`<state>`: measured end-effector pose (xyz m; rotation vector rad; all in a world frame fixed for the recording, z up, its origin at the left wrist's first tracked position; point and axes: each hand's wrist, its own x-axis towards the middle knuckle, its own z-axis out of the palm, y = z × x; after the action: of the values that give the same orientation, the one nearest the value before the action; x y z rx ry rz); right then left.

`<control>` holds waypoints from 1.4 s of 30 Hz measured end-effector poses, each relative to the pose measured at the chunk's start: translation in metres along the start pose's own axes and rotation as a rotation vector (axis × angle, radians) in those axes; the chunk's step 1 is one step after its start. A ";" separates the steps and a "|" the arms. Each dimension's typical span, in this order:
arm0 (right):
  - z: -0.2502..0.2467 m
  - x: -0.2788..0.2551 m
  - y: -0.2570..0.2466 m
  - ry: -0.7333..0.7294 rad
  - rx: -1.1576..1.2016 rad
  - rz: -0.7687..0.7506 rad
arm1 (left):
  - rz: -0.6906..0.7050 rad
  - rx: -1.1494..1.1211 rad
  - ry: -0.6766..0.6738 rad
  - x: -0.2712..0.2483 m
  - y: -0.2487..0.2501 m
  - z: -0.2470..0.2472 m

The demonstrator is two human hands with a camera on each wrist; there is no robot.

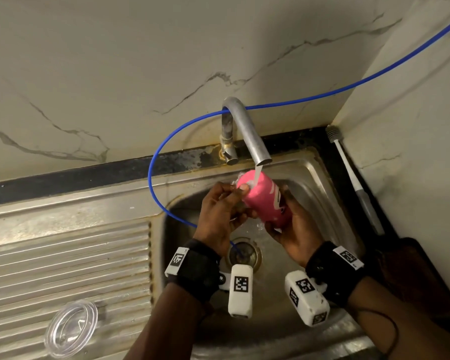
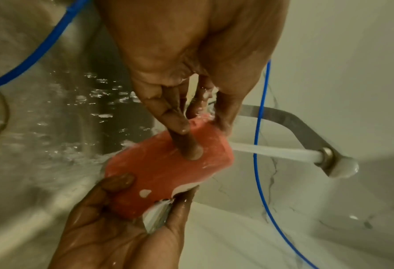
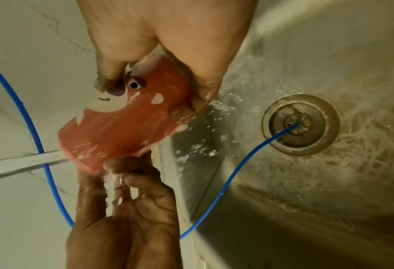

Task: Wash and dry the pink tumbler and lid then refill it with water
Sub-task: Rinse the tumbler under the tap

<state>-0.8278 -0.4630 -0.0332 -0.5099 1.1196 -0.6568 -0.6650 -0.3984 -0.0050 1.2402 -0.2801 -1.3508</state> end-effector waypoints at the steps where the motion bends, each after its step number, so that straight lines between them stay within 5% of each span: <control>1: 0.000 0.000 0.003 0.013 0.011 0.012 | 0.009 0.031 0.004 0.000 0.001 0.001; 11: 0.031 -0.006 0.008 -0.064 -0.047 0.137 | 0.106 0.126 0.137 -0.020 0.004 -0.020; 17: 0.029 -0.018 0.009 -0.088 -0.196 0.151 | 0.295 0.561 0.094 -0.021 -0.012 -0.035; 23: 0.009 -0.045 0.021 -0.072 -0.435 0.181 | 0.406 0.653 0.156 -0.041 -0.019 -0.036; 29: 0.003 -0.061 0.020 -0.031 -0.739 -0.144 | 0.445 0.759 0.140 -0.068 -0.012 -0.034; 34: 0.003 -0.083 0.019 -0.181 -1.032 -0.488 | 0.479 0.813 0.142 -0.083 -0.004 -0.032; 42: 0.032 -0.117 0.020 -0.205 -0.879 -0.697 | 0.490 0.840 0.078 -0.110 0.017 -0.020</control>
<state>-0.8268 -0.3647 0.0411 -1.7336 0.9879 -0.6540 -0.6718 -0.3010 0.0530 1.7464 -1.0978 -0.7515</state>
